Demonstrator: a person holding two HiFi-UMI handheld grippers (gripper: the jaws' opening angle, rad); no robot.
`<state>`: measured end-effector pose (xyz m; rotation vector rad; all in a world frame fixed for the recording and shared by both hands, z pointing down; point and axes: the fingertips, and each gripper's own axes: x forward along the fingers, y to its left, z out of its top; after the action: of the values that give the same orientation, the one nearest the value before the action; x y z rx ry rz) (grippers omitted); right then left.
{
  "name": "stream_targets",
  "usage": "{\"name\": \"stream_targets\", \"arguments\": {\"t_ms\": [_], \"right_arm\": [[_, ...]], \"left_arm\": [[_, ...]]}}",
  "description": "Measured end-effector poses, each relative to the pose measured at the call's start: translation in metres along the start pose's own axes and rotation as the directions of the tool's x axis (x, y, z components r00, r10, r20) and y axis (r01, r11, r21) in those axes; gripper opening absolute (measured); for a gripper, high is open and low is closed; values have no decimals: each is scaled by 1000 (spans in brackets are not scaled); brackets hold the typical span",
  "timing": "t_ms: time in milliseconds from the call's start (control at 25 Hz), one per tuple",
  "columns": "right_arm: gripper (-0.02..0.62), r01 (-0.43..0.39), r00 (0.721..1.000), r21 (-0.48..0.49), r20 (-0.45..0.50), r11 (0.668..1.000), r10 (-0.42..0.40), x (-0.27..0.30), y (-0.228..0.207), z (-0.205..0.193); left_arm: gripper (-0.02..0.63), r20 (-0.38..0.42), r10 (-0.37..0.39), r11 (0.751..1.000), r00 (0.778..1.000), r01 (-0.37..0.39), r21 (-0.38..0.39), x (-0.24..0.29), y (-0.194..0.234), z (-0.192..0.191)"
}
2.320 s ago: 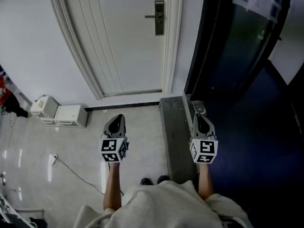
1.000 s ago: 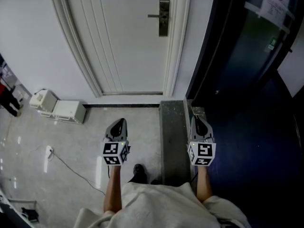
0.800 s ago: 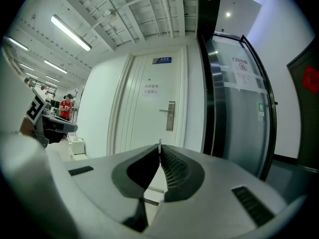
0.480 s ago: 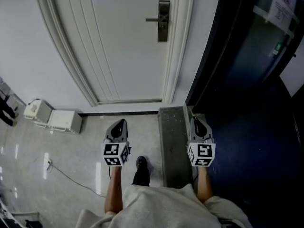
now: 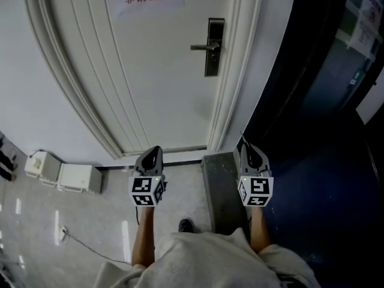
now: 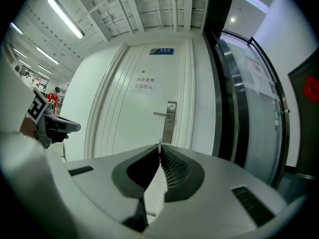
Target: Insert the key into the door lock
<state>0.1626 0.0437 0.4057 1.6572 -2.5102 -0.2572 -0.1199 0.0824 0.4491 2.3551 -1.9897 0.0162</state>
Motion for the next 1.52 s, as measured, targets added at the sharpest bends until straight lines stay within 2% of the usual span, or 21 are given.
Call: {"name": "stream_targets", "arguments": {"t_ms": [360,760,1080,1520], "right_arm": [[29,42,998,-3,-37,999,-42,73,15,-7],[29,74,993,4,-88,997,-73,90,10,-26],[29,56,992,12,-116,998,-54,132,0,-49],[29,-9,998,47,-65,999,12,258,-47,-41]], "left_arm": [[17,-22,-53,999,998,53,-4,70,54,-4],[17,-71,-96,995,993,94,-36,101,55,-29],[17,-94,-82,996,992,79,-43,139,65,-43],[17,-84,-54,998,995,52,-27,263,75,-20]]}}
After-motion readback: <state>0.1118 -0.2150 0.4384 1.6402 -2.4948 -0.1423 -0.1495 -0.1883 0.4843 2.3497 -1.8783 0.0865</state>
